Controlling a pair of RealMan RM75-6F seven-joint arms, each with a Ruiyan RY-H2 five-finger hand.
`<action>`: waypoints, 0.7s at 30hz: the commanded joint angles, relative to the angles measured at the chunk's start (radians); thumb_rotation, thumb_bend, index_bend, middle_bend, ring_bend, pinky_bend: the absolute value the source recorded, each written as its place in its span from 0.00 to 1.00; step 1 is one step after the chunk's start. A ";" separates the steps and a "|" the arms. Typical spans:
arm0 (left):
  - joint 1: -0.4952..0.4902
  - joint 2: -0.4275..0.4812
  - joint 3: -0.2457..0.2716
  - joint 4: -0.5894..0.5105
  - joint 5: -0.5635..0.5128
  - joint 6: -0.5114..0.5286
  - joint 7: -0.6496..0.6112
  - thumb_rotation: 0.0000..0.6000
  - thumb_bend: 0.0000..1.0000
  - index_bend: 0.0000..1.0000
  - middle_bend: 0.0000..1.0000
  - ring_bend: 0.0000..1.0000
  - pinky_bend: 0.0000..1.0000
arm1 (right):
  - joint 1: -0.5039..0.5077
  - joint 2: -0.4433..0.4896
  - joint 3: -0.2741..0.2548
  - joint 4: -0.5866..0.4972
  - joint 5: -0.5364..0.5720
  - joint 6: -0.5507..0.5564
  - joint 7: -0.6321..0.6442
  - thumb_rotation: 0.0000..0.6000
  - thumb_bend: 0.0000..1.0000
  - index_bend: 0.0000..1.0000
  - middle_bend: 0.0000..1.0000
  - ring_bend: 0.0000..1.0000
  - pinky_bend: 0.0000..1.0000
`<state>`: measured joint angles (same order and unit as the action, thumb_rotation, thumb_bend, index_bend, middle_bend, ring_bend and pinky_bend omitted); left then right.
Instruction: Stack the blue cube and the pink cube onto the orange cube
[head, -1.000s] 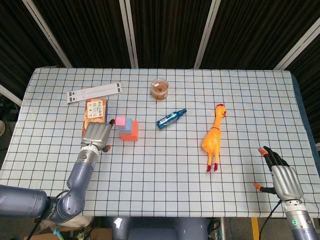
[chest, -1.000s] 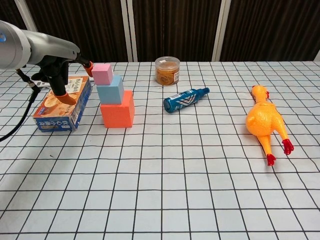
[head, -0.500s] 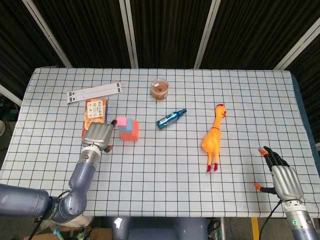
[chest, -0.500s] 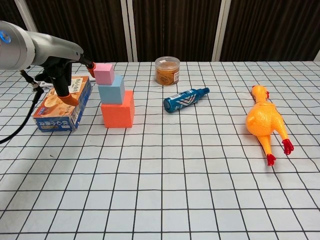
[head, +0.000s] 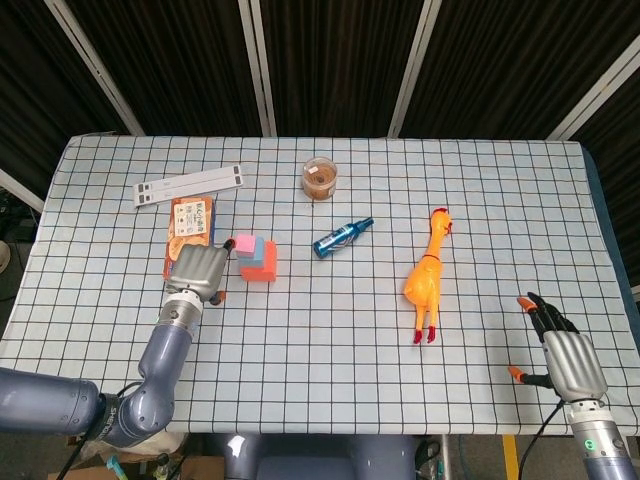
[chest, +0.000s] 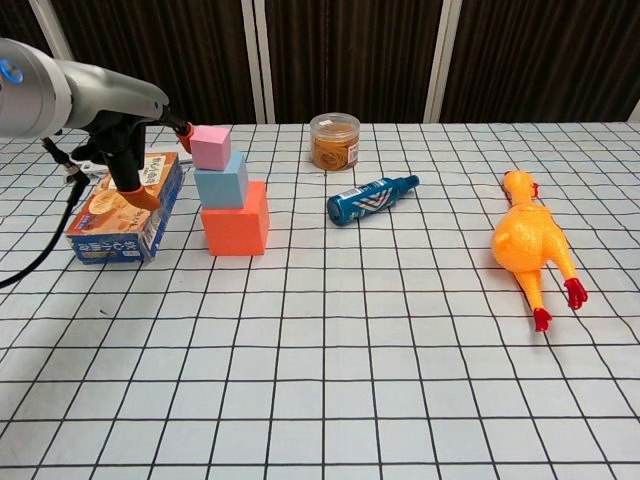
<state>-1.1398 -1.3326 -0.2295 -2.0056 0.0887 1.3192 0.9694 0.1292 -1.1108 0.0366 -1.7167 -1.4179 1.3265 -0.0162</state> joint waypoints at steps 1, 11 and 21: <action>-0.001 -0.001 -0.001 0.000 -0.001 0.000 0.001 1.00 0.32 0.15 1.00 0.81 0.78 | 0.000 0.000 0.000 -0.001 0.000 0.000 0.000 1.00 0.16 0.12 0.07 0.13 0.25; -0.001 -0.006 0.002 0.004 -0.005 0.002 0.004 1.00 0.32 0.15 1.00 0.81 0.78 | -0.001 0.003 0.000 -0.002 0.003 -0.001 0.005 1.00 0.16 0.12 0.07 0.13 0.25; 0.001 -0.008 0.000 0.008 0.000 -0.002 0.002 1.00 0.32 0.15 1.00 0.81 0.78 | 0.000 0.003 -0.001 -0.004 0.006 -0.006 -0.001 1.00 0.16 0.12 0.07 0.13 0.25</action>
<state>-1.1386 -1.3403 -0.2292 -1.9974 0.0887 1.3172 0.9710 0.1294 -1.1081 0.0358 -1.7209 -1.4115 1.3205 -0.0175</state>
